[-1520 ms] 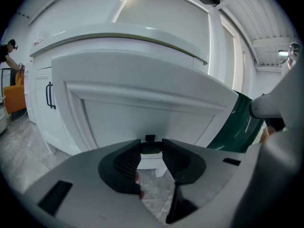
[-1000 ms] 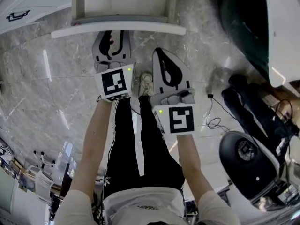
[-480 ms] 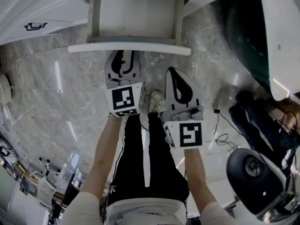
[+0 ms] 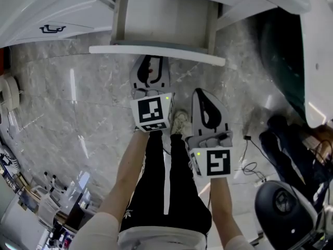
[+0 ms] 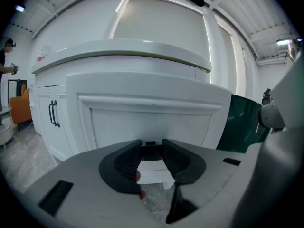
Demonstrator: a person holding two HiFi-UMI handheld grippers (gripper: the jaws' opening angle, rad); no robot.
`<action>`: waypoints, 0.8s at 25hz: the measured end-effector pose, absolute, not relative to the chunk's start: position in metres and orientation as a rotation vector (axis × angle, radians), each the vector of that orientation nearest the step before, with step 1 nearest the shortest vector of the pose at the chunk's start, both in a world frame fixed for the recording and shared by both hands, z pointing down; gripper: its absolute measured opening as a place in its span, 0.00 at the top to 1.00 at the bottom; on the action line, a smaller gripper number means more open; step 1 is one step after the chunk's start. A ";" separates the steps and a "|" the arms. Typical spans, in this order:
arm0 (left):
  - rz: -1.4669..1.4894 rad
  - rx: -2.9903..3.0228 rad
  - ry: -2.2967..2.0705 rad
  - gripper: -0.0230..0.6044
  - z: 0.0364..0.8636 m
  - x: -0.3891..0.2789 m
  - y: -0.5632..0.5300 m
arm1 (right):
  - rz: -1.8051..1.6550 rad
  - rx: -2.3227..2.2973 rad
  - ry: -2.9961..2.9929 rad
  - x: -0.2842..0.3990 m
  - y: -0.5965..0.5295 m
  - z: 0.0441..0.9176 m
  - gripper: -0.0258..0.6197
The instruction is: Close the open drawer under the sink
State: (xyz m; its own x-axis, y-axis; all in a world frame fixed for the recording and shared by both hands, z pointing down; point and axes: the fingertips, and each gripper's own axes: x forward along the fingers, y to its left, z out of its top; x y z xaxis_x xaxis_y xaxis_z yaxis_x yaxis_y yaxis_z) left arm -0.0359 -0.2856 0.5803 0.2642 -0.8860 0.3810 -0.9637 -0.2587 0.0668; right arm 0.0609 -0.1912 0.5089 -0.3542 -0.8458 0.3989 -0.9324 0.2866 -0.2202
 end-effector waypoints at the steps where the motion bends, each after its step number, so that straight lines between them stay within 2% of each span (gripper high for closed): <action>1: 0.383 2.262 -1.701 0.72 0.581 -0.033 -0.288 | 0.613 1.638 -2.344 0.062 -0.190 0.509 0.92; 20: 0.505 2.363 -1.539 0.72 0.584 -0.018 -0.332 | 0.638 1.626 -2.353 0.053 -0.185 0.509 0.92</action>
